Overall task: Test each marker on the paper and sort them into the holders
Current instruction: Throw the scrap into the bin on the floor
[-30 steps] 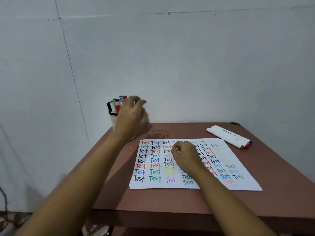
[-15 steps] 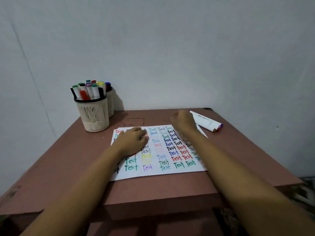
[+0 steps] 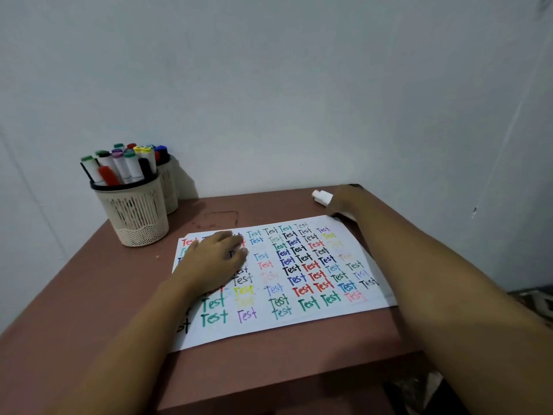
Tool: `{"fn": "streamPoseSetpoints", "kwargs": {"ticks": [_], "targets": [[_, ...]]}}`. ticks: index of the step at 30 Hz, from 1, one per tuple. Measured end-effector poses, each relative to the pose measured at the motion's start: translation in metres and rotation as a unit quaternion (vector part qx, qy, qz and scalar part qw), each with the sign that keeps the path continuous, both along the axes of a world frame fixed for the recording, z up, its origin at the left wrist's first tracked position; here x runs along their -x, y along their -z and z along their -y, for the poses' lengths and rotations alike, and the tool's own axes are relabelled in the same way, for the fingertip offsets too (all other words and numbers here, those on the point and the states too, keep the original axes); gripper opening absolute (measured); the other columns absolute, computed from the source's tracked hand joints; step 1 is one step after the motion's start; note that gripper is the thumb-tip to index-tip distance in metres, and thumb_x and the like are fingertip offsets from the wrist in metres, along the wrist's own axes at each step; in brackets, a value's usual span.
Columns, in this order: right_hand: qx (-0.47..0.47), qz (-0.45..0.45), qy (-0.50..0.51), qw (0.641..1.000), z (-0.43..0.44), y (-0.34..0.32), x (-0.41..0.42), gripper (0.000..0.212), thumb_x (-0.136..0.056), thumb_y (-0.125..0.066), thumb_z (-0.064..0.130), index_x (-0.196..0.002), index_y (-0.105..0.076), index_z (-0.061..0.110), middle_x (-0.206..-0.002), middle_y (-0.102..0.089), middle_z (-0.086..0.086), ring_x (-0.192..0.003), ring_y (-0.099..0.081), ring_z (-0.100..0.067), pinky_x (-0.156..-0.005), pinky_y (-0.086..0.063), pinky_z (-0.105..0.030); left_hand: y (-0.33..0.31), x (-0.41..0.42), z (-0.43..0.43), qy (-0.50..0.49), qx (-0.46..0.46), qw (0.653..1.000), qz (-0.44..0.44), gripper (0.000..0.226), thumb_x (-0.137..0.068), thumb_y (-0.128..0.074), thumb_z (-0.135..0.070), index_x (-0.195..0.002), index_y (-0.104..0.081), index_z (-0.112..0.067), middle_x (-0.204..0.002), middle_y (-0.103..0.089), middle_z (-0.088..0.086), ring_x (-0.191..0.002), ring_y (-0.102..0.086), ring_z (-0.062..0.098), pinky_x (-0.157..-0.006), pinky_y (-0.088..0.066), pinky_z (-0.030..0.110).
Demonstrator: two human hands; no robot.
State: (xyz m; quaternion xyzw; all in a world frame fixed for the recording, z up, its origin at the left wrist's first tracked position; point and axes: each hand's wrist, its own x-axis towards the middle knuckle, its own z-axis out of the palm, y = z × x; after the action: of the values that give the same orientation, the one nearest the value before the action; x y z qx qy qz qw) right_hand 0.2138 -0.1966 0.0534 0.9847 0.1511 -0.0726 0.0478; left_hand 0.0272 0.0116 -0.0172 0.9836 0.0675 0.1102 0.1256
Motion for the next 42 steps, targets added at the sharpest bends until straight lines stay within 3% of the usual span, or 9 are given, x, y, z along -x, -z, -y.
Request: {"fn": "streamPoseSetpoints", "kwargs": {"ticks": [6,8,9,12,18,21,24,28,42], "targets": [[-0.108,0.065,0.007,0.992,0.009,0.033,-0.02,0.067,-0.087,-0.046,0.017,-0.148,-0.024,0.036,-0.105,-0.055,-0.006,-0.124,-0.046,-0.031,-0.105,-0.038,-0.04,0.001,-0.001,-0.002,-0.005,0.002,1.0,-0.003,0.045,-0.096,-0.035,-0.045,-0.137,-0.043,-0.027,-0.148,-0.035,-0.004,-0.135,-0.033,0.016,-0.112,-0.023,0.045],[-0.182,0.073,0.001,0.981,0.009,0.031,-0.012,0.056,-0.086,-0.047,0.012,-0.134,-0.038,0.039,-0.085,-0.053,-0.002,-0.099,-0.056,-0.03,-0.086,-0.048,-0.036,0.0,-0.001,-0.004,-0.004,0.001,1.0,-0.007,0.046,-0.096,-0.035,-0.045,-0.137,-0.043,-0.027,-0.148,-0.035,-0.004,-0.135,-0.033,0.016,-0.113,-0.023,0.045],[-0.216,0.094,0.009,0.972,0.011,0.028,-0.007,0.035,-0.085,-0.049,0.011,-0.117,-0.048,0.025,-0.083,-0.054,-0.003,-0.086,-0.056,-0.028,-0.072,-0.047,-0.032,-0.001,0.0,-0.004,-0.004,0.002,1.0,-0.009,0.046,-0.096,-0.035,-0.045,-0.137,-0.043,-0.027,-0.148,-0.036,-0.004,-0.134,-0.034,0.017,-0.112,-0.023,0.045],[-0.283,0.152,0.003,0.947,0.011,0.023,0.003,0.031,-0.086,-0.062,0.024,-0.109,-0.052,0.006,-0.096,-0.059,-0.009,-0.077,-0.052,-0.024,-0.061,-0.038,-0.03,-0.003,0.003,-0.005,0.001,-0.01,1.0,0.008,0.041,-0.096,-0.037,-0.042,-0.132,-0.05,-0.025,-0.142,-0.043,-0.004,-0.128,-0.041,0.017,-0.109,-0.028,0.045],[-0.228,0.101,-0.091,0.964,0.026,-0.001,0.04,0.029,-0.082,-0.067,0.025,-0.102,-0.05,0.013,-0.094,-0.057,-0.004,-0.078,-0.055,-0.021,-0.064,-0.044,-0.028,-0.02,0.01,0.01,0.048,-0.062,0.994,0.073,0.054,-0.087,-0.032,-0.046,-0.118,-0.063,-0.015,-0.12,-0.063,0.006,-0.104,-0.058,0.026,-0.084,-0.044,0.032],[-0.198,0.084,-0.099,0.972,0.04,-0.001,0.053,0.036,-0.072,-0.069,0.026,-0.105,-0.058,0.016,-0.097,-0.065,-0.003,-0.084,-0.062,-0.022,-0.079,-0.052,-0.036,-0.032,0.01,0.021,0.05,-0.054,0.997,0.019,0.04,-0.096,-0.041,-0.036,-0.13,-0.052,-0.019,-0.132,-0.052,0.006,-0.116,-0.052,0.026,-0.093,-0.042,0.034],[-0.2,0.083,-0.103,0.971,0.058,-0.003,0.069,0.025,-0.073,-0.068,0.025,-0.09,-0.057,0.01,-0.091,-0.062,-0.005,-0.082,-0.06,-0.025,-0.07,-0.046,-0.035,-0.051,-0.001,0.033,0.071,-0.083,0.992,-0.06,0.041,-0.097,-0.041,-0.033,-0.136,-0.045,-0.021,-0.139,-0.047,0.005,-0.121,-0.048,0.024,-0.097,-0.04,0.033],[-0.198,0.064,-0.094,0.974,0.08,-0.008,0.088,0.029,-0.078,-0.068,0.016,-0.102,-0.058,0.003,-0.098,-0.059,-0.01,-0.078,-0.052,-0.022,-0.059,-0.038,-0.029,-0.072,-0.018,0.061,0.096,-0.119,0.982,-0.115,0.04,-0.098,-0.04,-0.033,-0.136,-0.044,-0.022,-0.14,-0.047,0.005,-0.121,-0.05,0.024,-0.099,-0.042,0.036],[-0.134,0.061,-0.012,0.989,0.191,-0.017,0.132,0.031,-0.08,-0.065,0.014,-0.11,-0.058,0.008,-0.103,-0.058,-0.009,-0.083,-0.051,-0.021,-0.062,-0.038,-0.025,-0.106,-0.032,0.204,0.195,-0.126,0.967,-0.104,0.039,-0.097,-0.041,-0.023,-0.134,-0.047,-0.012,-0.141,-0.046,0.006,-0.127,-0.043,0.021,-0.103,-0.032,0.029]]}}
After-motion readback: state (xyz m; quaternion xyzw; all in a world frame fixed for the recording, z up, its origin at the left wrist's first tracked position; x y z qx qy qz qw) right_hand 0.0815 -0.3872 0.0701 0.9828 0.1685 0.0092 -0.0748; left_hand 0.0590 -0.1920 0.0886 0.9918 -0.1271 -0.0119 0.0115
